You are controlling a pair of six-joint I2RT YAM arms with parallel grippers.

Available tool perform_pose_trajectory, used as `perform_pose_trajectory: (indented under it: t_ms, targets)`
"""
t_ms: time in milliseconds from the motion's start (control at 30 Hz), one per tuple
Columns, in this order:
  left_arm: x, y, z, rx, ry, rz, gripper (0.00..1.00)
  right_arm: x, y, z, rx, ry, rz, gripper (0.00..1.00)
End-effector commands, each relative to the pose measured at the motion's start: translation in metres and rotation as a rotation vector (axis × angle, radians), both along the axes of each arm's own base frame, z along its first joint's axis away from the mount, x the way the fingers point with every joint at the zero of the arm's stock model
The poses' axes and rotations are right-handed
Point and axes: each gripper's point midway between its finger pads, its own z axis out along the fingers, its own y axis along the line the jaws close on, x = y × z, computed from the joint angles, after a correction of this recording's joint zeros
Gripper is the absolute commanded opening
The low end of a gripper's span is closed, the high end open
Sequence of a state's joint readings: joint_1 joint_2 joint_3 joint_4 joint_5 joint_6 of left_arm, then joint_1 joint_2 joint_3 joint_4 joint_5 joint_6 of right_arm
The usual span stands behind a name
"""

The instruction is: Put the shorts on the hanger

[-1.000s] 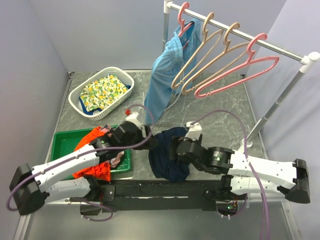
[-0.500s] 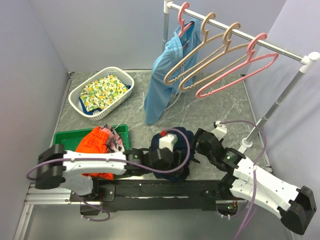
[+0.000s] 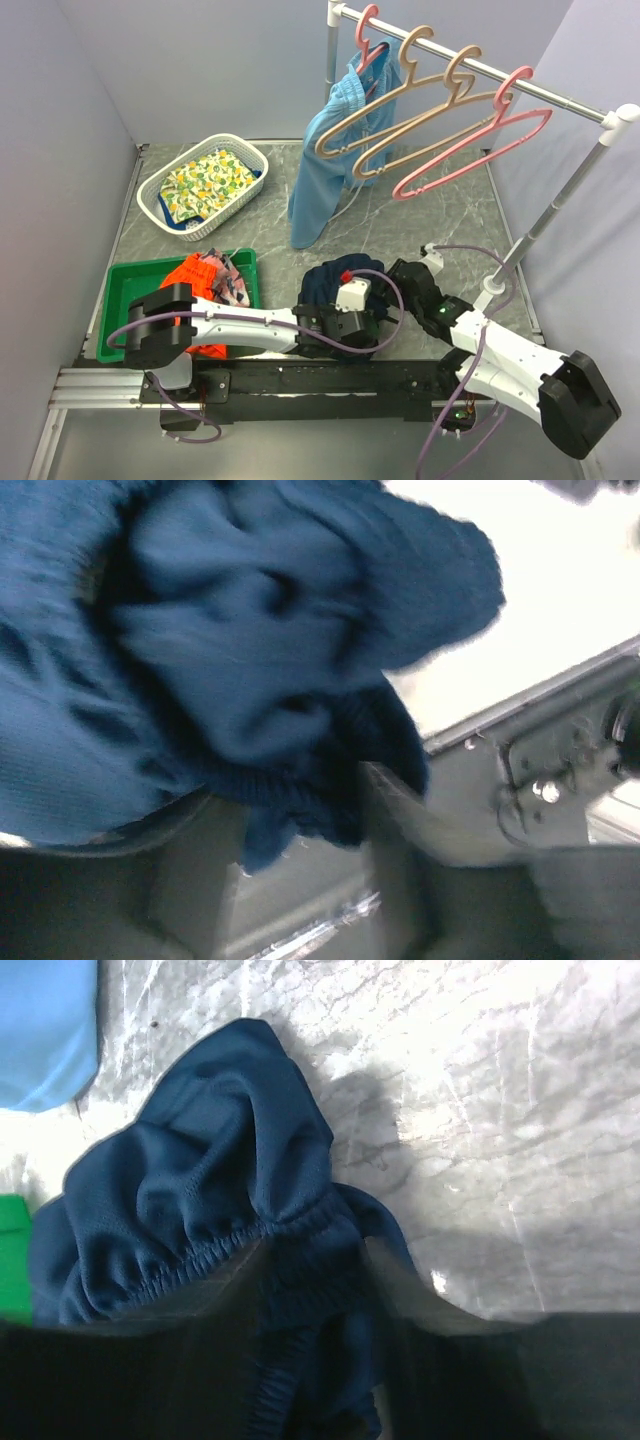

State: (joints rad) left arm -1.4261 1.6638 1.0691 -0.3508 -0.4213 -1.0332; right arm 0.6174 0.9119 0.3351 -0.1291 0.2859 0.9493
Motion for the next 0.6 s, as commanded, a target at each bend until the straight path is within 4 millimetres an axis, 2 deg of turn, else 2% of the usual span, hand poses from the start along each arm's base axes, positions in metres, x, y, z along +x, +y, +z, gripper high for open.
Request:
perform_pose_trajectory:
  t_ms: [0, 33, 67, 100, 133, 200, 233, 300, 400, 433, 500, 567]
  targets:
    - [0.031, 0.023, 0.019, -0.017, -0.094, 0.151, 0.43, 0.013, 0.007, 0.011, 0.045, -0.058, -0.010, 0.36]
    - [0.037, 0.030, 0.034, -0.051, -0.102, 0.180, 0.37, 0.013, 0.005, 0.013, 0.039, -0.060, -0.018, 0.28]
    - [0.039, 0.044, 0.033, -0.027, -0.106, 0.194, 0.26, 0.012, 0.002, 0.015, 0.025, -0.052, -0.024, 0.15]
    - [0.044, 0.054, 0.038, -0.027, -0.121, 0.218, 0.22, 0.012, -0.003, 0.017, 0.012, -0.061, -0.041, 0.11]
    - [0.053, 0.064, 0.056, -0.062, -0.136, 0.246, 0.15, 0.012, -0.005, 0.025, 0.018, -0.080, -0.048, 0.08]
    - [0.062, 0.090, 0.063, -0.022, -0.174, 0.285, 0.01, 0.012, -0.013, 0.032, -0.004, -0.095, -0.077, 0.00]
    - [0.070, 0.102, 0.080, -0.049, -0.193, 0.313, 0.01, 0.013, -0.016, 0.040, -0.002, -0.113, -0.085, 0.00]
    - [0.079, 0.121, 0.092, -0.028, -0.226, 0.334, 0.01, 0.012, -0.020, 0.052, -0.011, -0.122, -0.098, 0.00]
    - [0.097, 0.144, 0.122, -0.048, -0.279, 0.378, 0.01, 0.010, -0.024, 0.080, 0.005, -0.163, -0.107, 0.00]
    - [0.106, 0.159, 0.135, -0.051, -0.307, 0.415, 0.01, 0.009, -0.026, 0.091, 0.019, -0.186, -0.110, 0.00]
    - [0.117, 0.171, 0.164, -0.057, -0.368, 0.424, 0.01, 0.007, -0.030, 0.115, 0.024, -0.207, -0.121, 0.00]
    - [0.132, 0.187, 0.202, -0.104, -0.436, 0.472, 0.01, 0.003, -0.033, 0.143, 0.045, -0.242, -0.124, 0.00]
